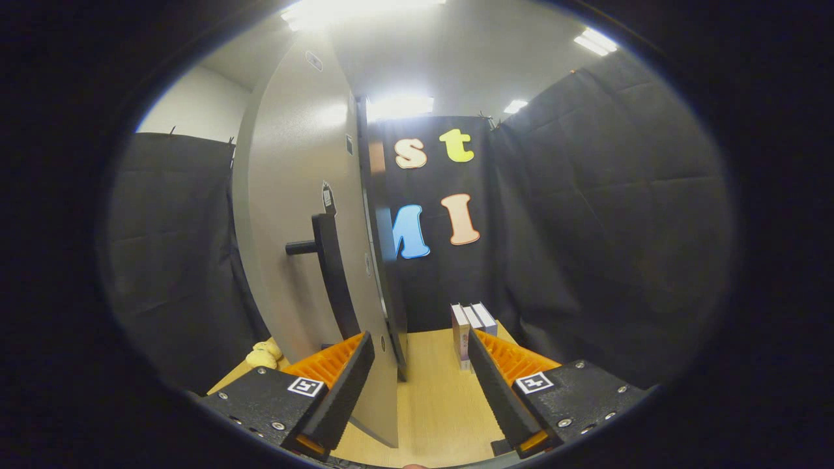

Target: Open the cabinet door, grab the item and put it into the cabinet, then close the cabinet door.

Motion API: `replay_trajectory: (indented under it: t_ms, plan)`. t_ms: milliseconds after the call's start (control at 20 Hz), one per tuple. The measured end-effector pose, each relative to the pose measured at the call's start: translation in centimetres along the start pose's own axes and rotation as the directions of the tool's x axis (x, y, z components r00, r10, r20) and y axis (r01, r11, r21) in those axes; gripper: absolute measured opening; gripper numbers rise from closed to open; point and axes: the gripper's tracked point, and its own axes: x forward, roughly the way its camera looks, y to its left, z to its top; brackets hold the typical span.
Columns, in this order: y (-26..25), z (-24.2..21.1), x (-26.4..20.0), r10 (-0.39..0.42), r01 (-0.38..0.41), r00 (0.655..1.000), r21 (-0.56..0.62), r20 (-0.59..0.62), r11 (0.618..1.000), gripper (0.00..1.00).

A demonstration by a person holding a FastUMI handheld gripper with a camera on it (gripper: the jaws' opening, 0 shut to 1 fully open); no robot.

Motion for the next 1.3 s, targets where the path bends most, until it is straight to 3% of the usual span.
replay_trajectory:
  t_ms: [350, 1300]
  plan:
    - [3.5, -0.4, -0.7, -0.004, 0.005, 1.0, 0.015, -0.005, 1.0, 0.91]
    - [20.4, -2.0, 1.6, 0.021, -0.021, 1.0, -0.022, -0.002, 1.0, 0.91]
